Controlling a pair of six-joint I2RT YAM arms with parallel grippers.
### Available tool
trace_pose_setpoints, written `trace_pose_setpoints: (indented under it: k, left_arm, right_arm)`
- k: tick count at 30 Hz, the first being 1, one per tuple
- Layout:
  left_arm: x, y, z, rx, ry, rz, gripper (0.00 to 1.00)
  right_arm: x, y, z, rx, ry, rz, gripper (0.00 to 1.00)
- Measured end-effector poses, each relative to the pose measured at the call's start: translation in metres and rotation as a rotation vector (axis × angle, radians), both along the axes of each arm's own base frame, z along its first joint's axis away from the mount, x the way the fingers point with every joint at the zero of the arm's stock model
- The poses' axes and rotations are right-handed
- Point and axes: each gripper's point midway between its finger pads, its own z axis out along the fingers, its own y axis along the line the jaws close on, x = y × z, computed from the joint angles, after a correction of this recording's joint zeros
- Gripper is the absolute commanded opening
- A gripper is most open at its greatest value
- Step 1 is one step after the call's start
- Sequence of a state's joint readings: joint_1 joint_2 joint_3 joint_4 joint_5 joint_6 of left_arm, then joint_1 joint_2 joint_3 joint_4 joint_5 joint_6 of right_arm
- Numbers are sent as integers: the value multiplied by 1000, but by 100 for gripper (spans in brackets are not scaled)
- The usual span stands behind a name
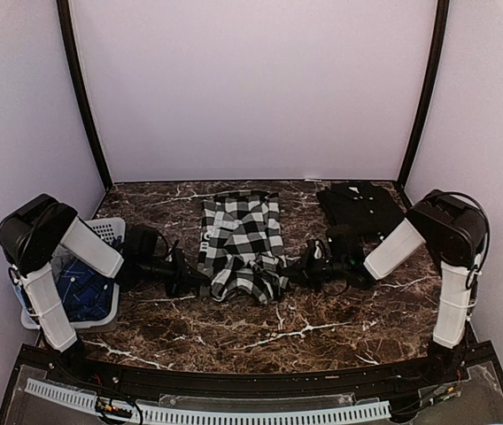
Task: Fold and stack the long sleeve shirts
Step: Fold the rectangle-folded shirt at the center of the board.
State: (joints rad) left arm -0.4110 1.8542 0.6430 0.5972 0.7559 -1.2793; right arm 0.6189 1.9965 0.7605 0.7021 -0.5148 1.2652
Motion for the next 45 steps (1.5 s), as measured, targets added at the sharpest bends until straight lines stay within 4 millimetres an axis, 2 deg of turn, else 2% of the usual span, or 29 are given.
trace_pose_setpoints:
  k: [2, 7, 12, 13, 15, 18, 20, 26, 29, 32, 36, 38, 45]
  left_arm:
    - [-17, 0, 4, 9, 4, -12, 0]
    - [-35, 3, 18, 28, -8, -12, 0]
    - [-36, 6, 30, 48, -40, 0, 3]
    - [-35, 7, 30, 55, -40, 0, 4]
    - [-34, 7, 29, 71, -37, -1, 11]
    - [-29, 7, 29, 91, -54, -11, 36]
    - [-26, 6, 31, 106, -69, -20, 46]
    - [-17, 7, 36, 177, -137, -62, 62]
    - [-21, 13, 37, 222, -164, -85, 66]
    - [-27, 20, 42, 267, -198, -114, 63]
    - [-36, 26, 48, 308, -237, -154, 57]
    - [-40, 29, 51, 319, -252, -169, 54]
    - [-56, 31, 49, 335, -263, -223, 49]
  right_arm:
    - [-17, 1, 2, -10, 6, 22, 0]
    - [-38, 4, 11, -31, -2, 54, 0]
    - [-38, 4, 20, -63, -35, 68, 0]
    - [-36, 5, 21, -73, -41, 74, 3]
    - [-33, 8, 24, -82, -55, 83, 9]
    - [-29, 11, 28, -89, -79, 97, 25]
    - [-29, 11, 27, -98, -86, 106, 32]
    - [-33, 4, 18, -159, -88, 123, 49]
    - [-34, 1, 24, -182, -119, 137, 57]
    - [-34, -1, 37, -195, -173, 144, 53]
    - [-32, -1, 50, -253, -246, 162, 32]
    - [-31, 4, 55, -282, -278, 177, 27]
    - [-37, 34, 67, -382, -380, 279, 20]
